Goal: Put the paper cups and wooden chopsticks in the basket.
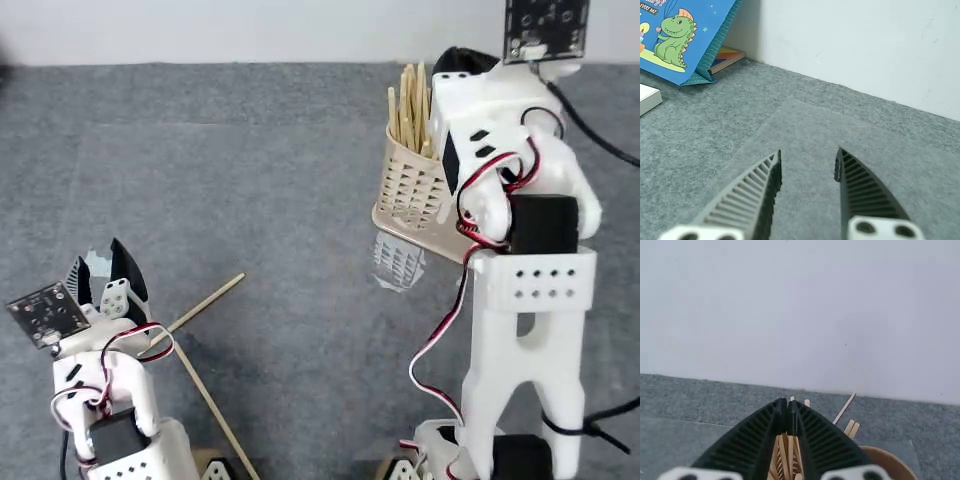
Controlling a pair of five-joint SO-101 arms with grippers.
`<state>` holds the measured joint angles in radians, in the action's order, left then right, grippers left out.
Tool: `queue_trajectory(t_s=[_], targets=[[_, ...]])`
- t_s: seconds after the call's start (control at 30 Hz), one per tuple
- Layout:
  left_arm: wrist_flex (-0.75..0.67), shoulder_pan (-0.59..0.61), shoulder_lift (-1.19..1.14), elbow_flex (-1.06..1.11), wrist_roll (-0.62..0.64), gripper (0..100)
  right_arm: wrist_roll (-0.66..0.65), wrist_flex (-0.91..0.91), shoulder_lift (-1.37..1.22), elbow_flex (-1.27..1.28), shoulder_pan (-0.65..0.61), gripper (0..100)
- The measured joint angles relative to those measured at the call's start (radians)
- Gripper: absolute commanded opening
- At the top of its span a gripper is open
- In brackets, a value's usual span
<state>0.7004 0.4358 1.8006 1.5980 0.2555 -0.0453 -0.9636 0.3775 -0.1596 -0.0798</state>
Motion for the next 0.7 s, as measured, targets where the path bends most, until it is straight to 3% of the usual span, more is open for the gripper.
queue_trajectory(t_s=[0.23, 0.5, 0.7], targets=[[0.0, 0.0, 0.0, 0.015, 0.0, 17, 0.0, -0.025, 0.087, 0.0, 0.169, 1.2], [0.0, 0.0, 0.0, 0.015, 0.0, 17, 0.0, -0.253, 0.11, 0.0, 0.43, 1.2], [0.0, 0.0, 0.0, 0.015, 0.0, 17, 0.0, -0.463, 0.11, 0.0, 0.473, 1.2]])
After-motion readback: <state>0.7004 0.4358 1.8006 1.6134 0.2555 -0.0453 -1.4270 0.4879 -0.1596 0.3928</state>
